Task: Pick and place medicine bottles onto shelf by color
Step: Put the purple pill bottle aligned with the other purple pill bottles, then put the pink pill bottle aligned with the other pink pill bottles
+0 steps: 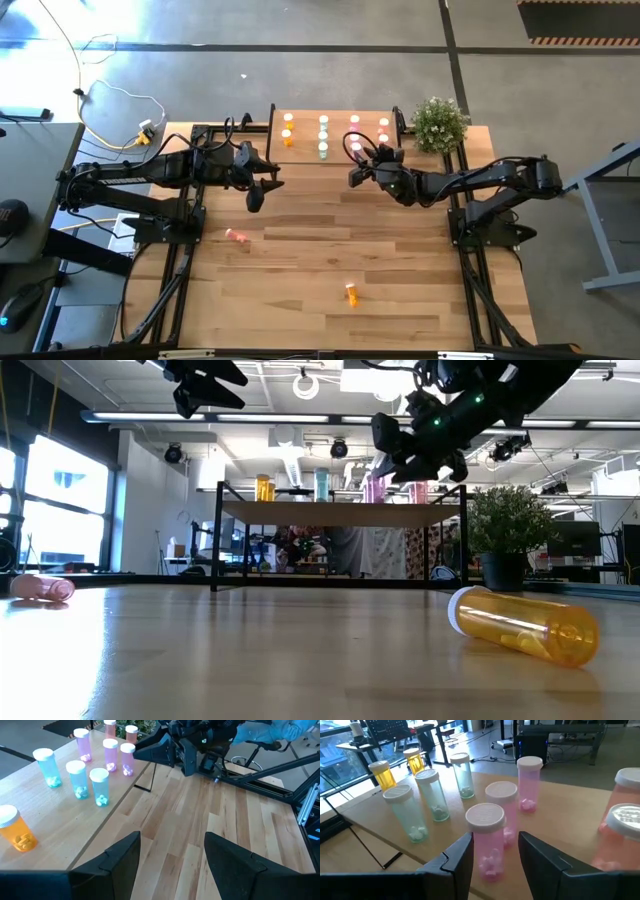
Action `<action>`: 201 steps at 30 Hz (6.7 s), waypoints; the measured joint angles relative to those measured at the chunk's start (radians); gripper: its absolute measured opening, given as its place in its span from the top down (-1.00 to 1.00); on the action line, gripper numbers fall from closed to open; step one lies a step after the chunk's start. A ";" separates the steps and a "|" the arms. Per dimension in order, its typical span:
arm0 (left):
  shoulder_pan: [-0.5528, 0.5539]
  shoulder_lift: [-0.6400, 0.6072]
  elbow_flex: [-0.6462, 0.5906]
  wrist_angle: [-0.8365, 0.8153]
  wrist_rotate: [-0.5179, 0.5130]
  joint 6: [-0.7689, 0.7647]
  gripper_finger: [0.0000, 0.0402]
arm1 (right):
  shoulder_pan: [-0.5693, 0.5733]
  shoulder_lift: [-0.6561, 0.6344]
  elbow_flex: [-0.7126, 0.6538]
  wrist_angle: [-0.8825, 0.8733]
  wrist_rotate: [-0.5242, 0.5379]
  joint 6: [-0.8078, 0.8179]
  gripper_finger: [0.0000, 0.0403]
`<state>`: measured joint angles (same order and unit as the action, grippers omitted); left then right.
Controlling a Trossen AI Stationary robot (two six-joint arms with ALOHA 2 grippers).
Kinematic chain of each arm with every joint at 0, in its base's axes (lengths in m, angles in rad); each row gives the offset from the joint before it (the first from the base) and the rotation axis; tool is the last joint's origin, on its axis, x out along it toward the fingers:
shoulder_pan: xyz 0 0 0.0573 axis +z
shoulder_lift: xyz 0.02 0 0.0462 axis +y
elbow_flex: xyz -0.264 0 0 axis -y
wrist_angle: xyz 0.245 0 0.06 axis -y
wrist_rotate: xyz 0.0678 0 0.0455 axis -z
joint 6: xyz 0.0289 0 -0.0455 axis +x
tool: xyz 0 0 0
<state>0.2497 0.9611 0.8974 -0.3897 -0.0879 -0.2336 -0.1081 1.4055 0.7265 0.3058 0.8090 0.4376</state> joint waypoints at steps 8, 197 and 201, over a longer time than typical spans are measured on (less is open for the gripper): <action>0.000 0.000 0.000 0.000 -0.002 -0.002 -0.05 | 0.000 -0.001 0.000 -0.032 -0.034 0.032 0.27; -0.521 0.451 0.277 -0.080 -0.456 1.176 0.49 | 0.187 -0.490 0.000 -0.359 -0.611 0.532 0.27; -0.525 0.451 0.277 0.027 -0.477 1.404 0.49 | 0.187 -0.483 0.000 -0.272 -0.653 0.614 0.27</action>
<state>-0.2756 1.4120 1.1744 -0.3624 -0.5646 1.1707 0.0784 0.9224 0.7261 0.0338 0.1557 1.0512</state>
